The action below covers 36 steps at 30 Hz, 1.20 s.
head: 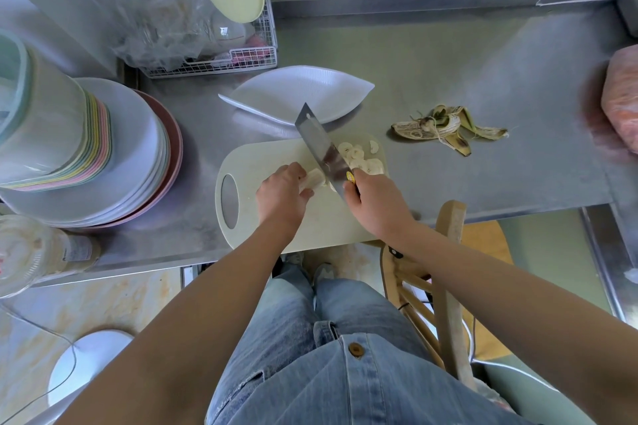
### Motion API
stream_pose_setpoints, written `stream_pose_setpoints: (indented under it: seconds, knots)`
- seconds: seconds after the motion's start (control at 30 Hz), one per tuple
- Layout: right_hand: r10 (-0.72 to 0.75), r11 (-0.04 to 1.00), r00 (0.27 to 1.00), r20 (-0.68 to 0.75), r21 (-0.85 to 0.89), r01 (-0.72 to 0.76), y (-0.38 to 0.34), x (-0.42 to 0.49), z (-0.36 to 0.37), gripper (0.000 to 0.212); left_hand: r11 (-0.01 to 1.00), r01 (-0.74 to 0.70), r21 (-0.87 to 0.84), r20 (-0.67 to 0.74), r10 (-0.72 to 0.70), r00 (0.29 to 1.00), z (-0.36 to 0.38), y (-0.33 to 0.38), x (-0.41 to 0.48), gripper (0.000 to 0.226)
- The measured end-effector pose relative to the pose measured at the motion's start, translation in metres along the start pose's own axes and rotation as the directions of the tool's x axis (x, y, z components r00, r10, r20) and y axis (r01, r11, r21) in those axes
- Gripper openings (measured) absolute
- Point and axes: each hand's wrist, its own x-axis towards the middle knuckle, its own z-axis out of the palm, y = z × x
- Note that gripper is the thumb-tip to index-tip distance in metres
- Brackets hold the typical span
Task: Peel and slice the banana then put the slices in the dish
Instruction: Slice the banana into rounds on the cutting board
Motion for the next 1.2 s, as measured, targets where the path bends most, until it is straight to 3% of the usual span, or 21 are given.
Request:
stream_pose_setpoints:
  seconds: [0.6,0.9,1.2]
  knots:
    - [0.04,0.998,0.996,0.076,-0.057,-0.035,-0.008,-0.003,0.022,0.026,1.0,0.0,0.002,0.001,0.0,1.0,0.001,-0.001,0.001,0.025]
    - [0.015,1.0,1.0,0.011,-0.014,-0.015,-0.002,-0.002,0.011,0.022,0.996,-0.043,-0.073,-0.004,0.042,0.999,-0.003,-0.011,-0.004,0.044]
    - [0.004,1.0,0.998,0.066,-0.028,-0.002,-0.006,-0.002,0.0,0.024,0.999,-0.016,-0.035,-0.013,0.016,1.0,-0.005,-0.01,-0.008,0.026]
